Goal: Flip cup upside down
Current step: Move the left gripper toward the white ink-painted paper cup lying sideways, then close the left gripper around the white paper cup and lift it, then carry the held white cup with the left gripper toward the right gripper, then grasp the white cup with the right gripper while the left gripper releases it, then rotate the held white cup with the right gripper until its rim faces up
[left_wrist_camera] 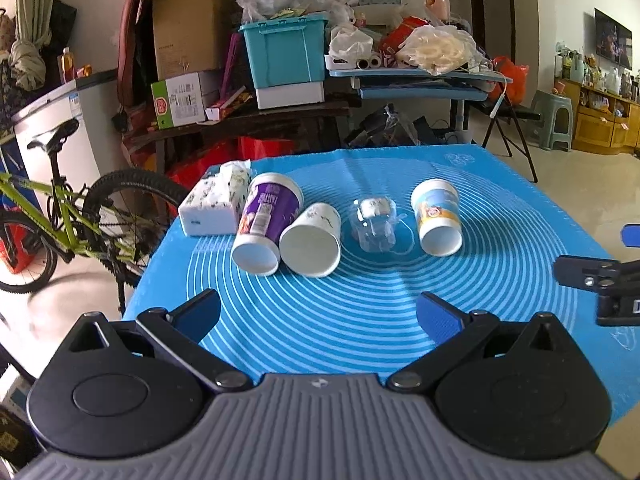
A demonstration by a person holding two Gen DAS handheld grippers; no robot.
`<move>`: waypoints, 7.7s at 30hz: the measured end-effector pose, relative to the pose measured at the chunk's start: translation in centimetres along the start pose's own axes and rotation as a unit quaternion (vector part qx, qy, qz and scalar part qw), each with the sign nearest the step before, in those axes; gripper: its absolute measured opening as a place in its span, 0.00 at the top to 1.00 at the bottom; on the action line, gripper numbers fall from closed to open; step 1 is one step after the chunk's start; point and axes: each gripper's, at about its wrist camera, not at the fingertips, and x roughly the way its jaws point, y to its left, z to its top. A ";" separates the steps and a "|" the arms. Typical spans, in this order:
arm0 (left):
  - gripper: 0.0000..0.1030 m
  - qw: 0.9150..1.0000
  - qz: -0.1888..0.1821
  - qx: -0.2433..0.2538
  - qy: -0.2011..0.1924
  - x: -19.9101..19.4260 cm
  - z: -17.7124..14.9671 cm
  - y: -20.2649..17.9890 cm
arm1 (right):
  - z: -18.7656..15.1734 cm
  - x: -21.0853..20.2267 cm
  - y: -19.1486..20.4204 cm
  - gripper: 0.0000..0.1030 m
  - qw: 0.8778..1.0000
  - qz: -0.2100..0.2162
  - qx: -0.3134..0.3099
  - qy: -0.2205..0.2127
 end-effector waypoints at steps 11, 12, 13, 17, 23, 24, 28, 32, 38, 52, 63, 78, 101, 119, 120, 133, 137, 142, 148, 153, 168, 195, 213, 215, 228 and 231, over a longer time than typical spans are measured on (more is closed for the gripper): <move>0.01 0.998 0.003 0.052 -0.024 5.5 1.7 -0.6 | 1.4 3.4 -2.0 0.00 1.000 -0.011 0.002 -0.007; 0.01 0.998 0.002 0.057 -0.026 6.1 1.8 -0.6 | 1.5 3.8 -2.1 0.00 1.000 -0.011 0.003 -0.006; 0.01 0.998 0.002 0.064 -0.025 6.7 2.0 -0.7 | 1.6 4.2 -2.2 0.00 1.000 -0.013 0.005 -0.006; 0.01 0.997 0.006 0.082 -0.015 9.3 2.6 -1.3 | 1.7 5.6 -2.9 0.00 1.000 -0.014 0.017 0.000; 0.01 0.996 0.013 0.091 0.001 12.8 2.9 -1.4 | 1.2 7.1 -3.5 0.00 0.999 -0.015 0.029 0.014; 0.01 0.996 0.013 0.091 0.004 13.4 2.9 -1.5 | 1.2 7.3 -3.6 0.00 0.999 -0.015 0.030 0.016; 0.01 0.995 0.018 0.102 0.011 15.2 3.0 -1.6 | 1.0 8.2 -4.1 0.00 0.999 -0.016 0.039 0.024; 0.02 0.994 0.020 0.101 0.023 16.4 3.1 -1.7 | 0.8 8.8 -4.3 0.00 0.998 -0.017 0.045 0.029; 0.17 0.994 0.016 0.099 0.034 16.8 2.9 -1.7 | 0.7 9.4 -4.6 0.00 0.998 -0.015 0.053 0.034; 0.37 0.994 0.029 0.092 0.049 16.7 3.7 -1.2 | 0.5 9.3 -4.8 0.00 0.997 -0.011 0.060 0.036; 0.38 0.996 0.012 0.077 0.052 13.8 3.5 -1.6 | 0.6 8.2 -4.9 0.00 0.998 -0.011 0.062 0.028; 0.38 0.996 -0.031 0.032 0.071 6.1 0.6 -2.7 | -0.3 5.5 -4.3 0.00 0.997 -0.001 0.063 0.032; 0.35 0.993 -0.046 0.006 0.107 5.3 -2.8 -3.8 | -1.8 4.5 -2.9 0.00 0.997 0.010 0.053 0.056; 0.14 0.994 -0.056 -0.005 0.091 4.7 -2.4 -3.7 | -1.7 4.5 -3.0 0.00 0.997 0.010 0.053 0.060; 0.13 0.994 -0.055 -0.005 0.090 4.7 -2.4 -3.7 | -1.7 4.5 -3.0 0.00 0.997 0.010 0.052 0.060; 0.13 0.995 -0.054 -0.016 0.085 4.3 -2.1 -3.1 | -1.8 4.2 -2.9 0.00 0.997 0.012 0.051 0.060; 0.13 0.995 -0.052 -0.025 0.078 3.7 -1.6 -2.6 | -1.6 4.1 -2.7 0.00 0.997 0.015 0.054 0.059; 0.13 0.996 -0.047 -0.023 0.067 2.7 -1.0 -1.8 | -1.4 3.9 -2.6 0.00 0.997 0.020 0.057 0.057; 0.13 0.997 -0.038 -0.034 0.064 2.2 -0.6 -0.1 | -0.7 3.8 -1.9 0.00 0.996 0.034 0.059 0.056; 0.13 0.997 -0.021 -0.046 0.064 1.9 -0.6 2.1 | 0.0 3.9 -0.5 0.00 0.995 0.058 0.056 0.057; 0.13 0.994 0.008 -0.062 0.093 3.9 -2.1 8.1 | 1.9 6.6 5.9 0.11 0.987 0.123 0.034 0.099; 0.13 0.991 -0.018 -0.070 0.116 6.5 -3.6 9.3 | 2.2 14.4 9.7 0.39 0.951 0.169 0.098 0.238; 0.13 0.991 -0.026 -0.075 0.107 5.9 -3.3 9.0 | 2.5 12.4 10.8 0.42 0.966 0.174 0.060 0.180; 0.13 0.991 -0.026 -0.076 0.106 5.8 -3.2 8.9 | 2.5 11.8 10.5 0.42 0.969 0.175 0.057 0.164; 0.13 0.992 -0.042 -0.069 0.098 5.5 -2.7 6.9 | 1.9 9.2 7.6 0.42 0.999 0.026 -0.032 0.005; 0.13 0.992 -0.045 -0.067 0.097 5.5 -2.6 6.4 | 1.4 10.1 6.8 0.42 0.999 -0.007 -0.043 -0.012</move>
